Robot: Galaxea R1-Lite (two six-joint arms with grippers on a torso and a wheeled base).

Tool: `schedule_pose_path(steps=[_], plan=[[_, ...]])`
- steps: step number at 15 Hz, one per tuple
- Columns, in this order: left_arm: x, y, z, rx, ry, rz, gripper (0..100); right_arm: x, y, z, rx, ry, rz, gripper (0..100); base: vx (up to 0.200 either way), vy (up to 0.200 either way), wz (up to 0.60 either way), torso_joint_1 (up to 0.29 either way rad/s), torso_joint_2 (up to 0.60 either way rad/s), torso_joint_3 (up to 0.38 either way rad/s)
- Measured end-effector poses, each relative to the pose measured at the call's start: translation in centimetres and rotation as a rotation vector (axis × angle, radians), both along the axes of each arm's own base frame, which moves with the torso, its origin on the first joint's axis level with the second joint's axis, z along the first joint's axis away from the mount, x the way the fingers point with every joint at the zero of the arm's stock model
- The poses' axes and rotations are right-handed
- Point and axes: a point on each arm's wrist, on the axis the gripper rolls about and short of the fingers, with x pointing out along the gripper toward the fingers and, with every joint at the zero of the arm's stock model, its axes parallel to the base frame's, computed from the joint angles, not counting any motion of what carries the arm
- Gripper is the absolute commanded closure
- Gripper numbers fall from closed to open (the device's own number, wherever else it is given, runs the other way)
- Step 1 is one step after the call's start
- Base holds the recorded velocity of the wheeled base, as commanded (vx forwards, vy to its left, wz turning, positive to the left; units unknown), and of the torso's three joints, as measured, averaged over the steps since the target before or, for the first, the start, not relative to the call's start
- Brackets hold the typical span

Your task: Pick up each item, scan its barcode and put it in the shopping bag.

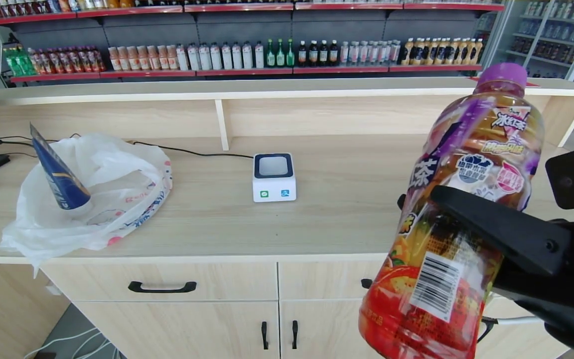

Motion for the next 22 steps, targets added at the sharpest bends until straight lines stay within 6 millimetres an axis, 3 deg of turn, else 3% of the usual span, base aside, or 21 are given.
schedule_pose_path(steps=[12,15,18,22], plan=[[0.0,0.0,0.0,0.000,0.000,0.000,0,0.0,0.3,0.3,-0.015,-0.060,-0.016,100,0.000,0.000,0.00,0.000,0.00,0.000],[0.0,0.0,0.0,0.000,0.000,0.001,0,0.3,0.2,-0.6,-0.092,-0.134,-0.077,100,0.000,0.000,0.00,0.000,0.00,0.000],[0.0,0.0,0.0,0.000,0.000,0.000,0,1.9,0.0,-2.1,-0.223,-0.239,-0.195,100,0.000,0.000,0.00,0.000,0.00,0.000],[0.0,0.0,0.0,0.000,0.000,0.000,0,5.9,-0.9,-3.6,-0.421,-0.407,-0.418,100,0.000,0.000,0.00,0.000,0.00,0.000]])
